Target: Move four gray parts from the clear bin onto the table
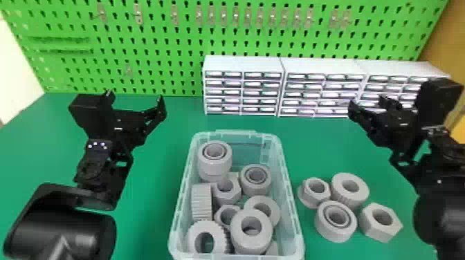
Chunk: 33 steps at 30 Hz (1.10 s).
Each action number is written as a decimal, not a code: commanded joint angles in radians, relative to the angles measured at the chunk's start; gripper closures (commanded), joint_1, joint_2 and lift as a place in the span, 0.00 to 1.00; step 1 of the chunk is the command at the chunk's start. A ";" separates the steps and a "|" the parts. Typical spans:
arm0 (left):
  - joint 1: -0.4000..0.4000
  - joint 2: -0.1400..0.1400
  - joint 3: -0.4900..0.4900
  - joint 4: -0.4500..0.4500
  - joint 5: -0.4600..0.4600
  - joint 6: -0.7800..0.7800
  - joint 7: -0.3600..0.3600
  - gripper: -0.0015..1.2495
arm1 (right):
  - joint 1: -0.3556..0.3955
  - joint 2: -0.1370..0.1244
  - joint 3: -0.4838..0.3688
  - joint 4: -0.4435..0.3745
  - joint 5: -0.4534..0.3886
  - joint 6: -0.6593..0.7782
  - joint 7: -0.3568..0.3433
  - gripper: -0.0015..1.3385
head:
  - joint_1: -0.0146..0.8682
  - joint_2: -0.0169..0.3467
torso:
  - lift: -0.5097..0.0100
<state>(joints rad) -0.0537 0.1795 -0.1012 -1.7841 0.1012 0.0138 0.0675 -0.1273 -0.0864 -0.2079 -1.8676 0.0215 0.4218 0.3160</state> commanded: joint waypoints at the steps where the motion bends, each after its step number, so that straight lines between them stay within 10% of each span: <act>1: 0.000 0.000 0.001 0.000 0.000 0.000 0.002 0.09 | 0.000 0.001 0.001 -0.001 0.000 0.000 0.000 0.38 | 0.78 0.14 | 0.89; 33: 0.000 0.000 0.001 0.000 0.000 0.000 0.000 0.09 | 0.002 0.002 0.001 -0.001 -0.009 0.000 -0.001 0.38 | 0.78 0.14 | 0.89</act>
<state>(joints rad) -0.0537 0.1795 -0.1005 -1.7841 0.1012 0.0138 0.0676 -0.1262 -0.0844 -0.2071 -1.8683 0.0134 0.4218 0.3144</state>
